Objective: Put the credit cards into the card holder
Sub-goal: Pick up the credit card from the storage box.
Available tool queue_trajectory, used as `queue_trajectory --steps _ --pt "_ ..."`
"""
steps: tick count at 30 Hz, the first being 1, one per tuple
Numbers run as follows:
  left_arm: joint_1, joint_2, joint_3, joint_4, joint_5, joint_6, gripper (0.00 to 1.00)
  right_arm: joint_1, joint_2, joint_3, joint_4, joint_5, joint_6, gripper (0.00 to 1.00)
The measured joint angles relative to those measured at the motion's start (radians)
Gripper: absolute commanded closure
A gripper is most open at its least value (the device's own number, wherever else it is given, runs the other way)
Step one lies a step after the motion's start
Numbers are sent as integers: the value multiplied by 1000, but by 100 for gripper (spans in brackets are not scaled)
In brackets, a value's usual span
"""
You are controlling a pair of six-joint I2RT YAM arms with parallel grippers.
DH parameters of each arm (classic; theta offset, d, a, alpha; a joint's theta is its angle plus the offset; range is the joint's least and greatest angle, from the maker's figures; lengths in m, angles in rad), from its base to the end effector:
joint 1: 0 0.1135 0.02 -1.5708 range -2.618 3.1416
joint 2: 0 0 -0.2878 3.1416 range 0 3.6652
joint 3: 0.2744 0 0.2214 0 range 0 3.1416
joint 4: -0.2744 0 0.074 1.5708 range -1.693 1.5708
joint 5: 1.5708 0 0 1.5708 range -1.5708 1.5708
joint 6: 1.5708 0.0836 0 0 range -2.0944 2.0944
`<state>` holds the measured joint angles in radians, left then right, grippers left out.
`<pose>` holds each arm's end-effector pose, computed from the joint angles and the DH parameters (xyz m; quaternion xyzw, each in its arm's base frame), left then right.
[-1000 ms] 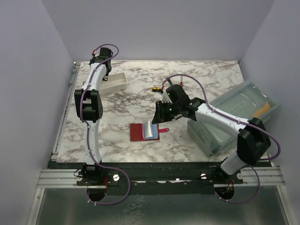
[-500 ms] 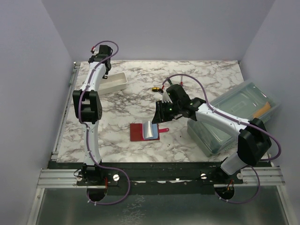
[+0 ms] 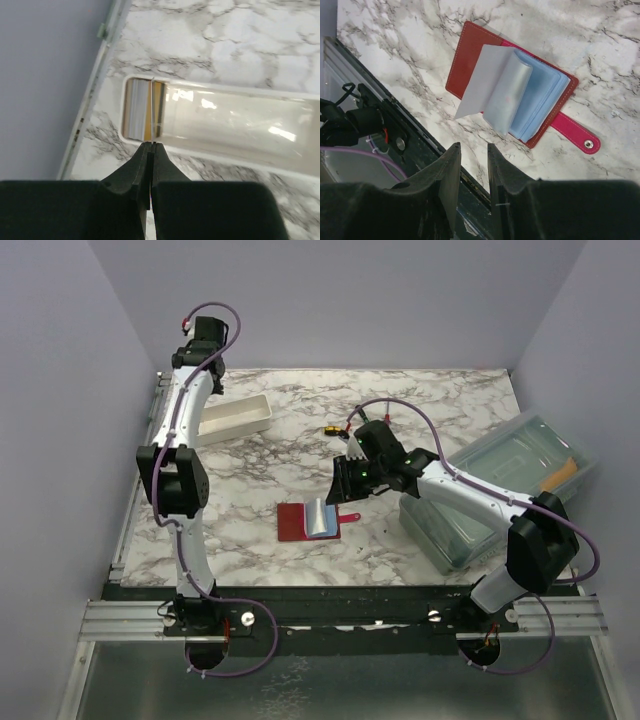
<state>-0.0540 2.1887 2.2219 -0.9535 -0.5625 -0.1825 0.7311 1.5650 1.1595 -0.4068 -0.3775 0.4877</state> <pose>0.4871 0.0183 0.3000 -0.1470 0.9028 0.2249 0.3359 0.2342 0.2514 0.2622 -0.1797 0.8973 0.3511 0.1984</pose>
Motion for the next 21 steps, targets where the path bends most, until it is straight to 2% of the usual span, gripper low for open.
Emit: queue_trajectory --steps 4,5,8,11,16,20,21 --pt "-1 -190 -134 23 200 -57 100 0 -2 0 -22 31 -3 68" --pt "-2 -247 -183 53 288 -79 100 0 -3 0 -26 36 -3 68" --pt "-11 -433 -350 106 444 -113 100 0 -10 1 -35 44 -2 67" --pt "-37 -634 -571 214 660 -163 100 0 -13 15 -44 43 5 66" --pt "-71 -871 -889 447 951 -298 100 0 -41 47 -17 27 48 48" --pt "-74 -1013 -1100 657 1103 -435 100 0 -96 64 59 -3 117 31" --pt "-75 -1041 -1142 716 1141 -484 100 0 -106 72 89 -12 139 29"
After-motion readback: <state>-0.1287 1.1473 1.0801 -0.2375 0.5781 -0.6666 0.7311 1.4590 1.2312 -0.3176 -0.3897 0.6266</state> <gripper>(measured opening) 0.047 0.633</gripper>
